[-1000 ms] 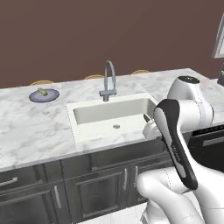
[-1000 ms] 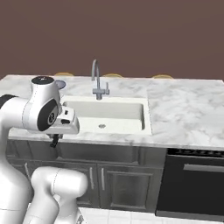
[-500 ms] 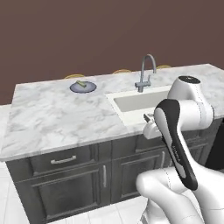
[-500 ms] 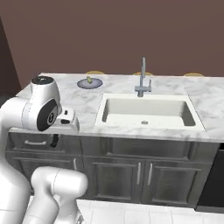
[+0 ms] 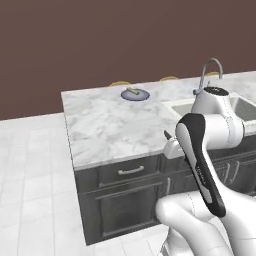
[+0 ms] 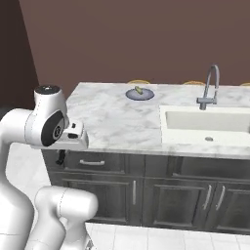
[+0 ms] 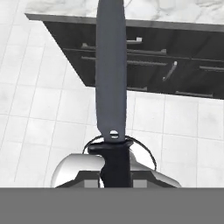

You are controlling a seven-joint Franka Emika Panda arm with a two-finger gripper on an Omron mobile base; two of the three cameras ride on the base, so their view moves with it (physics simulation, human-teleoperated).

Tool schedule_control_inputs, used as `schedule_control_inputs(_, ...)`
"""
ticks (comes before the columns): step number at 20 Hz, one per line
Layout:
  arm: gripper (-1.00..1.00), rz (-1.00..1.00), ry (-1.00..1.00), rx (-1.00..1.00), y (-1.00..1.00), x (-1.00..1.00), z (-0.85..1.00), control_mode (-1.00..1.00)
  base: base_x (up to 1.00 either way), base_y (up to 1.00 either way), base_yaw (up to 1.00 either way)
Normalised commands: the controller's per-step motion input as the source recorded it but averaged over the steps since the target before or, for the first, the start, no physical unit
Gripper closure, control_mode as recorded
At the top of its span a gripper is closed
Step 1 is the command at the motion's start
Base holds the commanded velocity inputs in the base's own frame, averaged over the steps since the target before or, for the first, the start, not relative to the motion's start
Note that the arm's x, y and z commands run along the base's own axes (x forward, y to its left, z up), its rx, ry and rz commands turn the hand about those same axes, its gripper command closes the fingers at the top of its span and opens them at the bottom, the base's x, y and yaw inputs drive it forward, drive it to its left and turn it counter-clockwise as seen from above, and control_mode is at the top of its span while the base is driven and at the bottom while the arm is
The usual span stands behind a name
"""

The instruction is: Retrieve the butter from the fridge and place it on a plate on the dining table. Then retrieve the butter knife by the fridge and place it near the plate.

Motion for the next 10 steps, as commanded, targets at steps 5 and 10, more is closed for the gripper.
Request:
schedule_control_inputs(5,1.00,0.00,0.00,0.00,0.00,0.00,0.00,1.00,0.00,1.00,0.00)
schedule_control_inputs(10,1.00,0.00,0.00,0.00,0.00,0.00,0.00,1.00,0.10,1.00,-0.02)
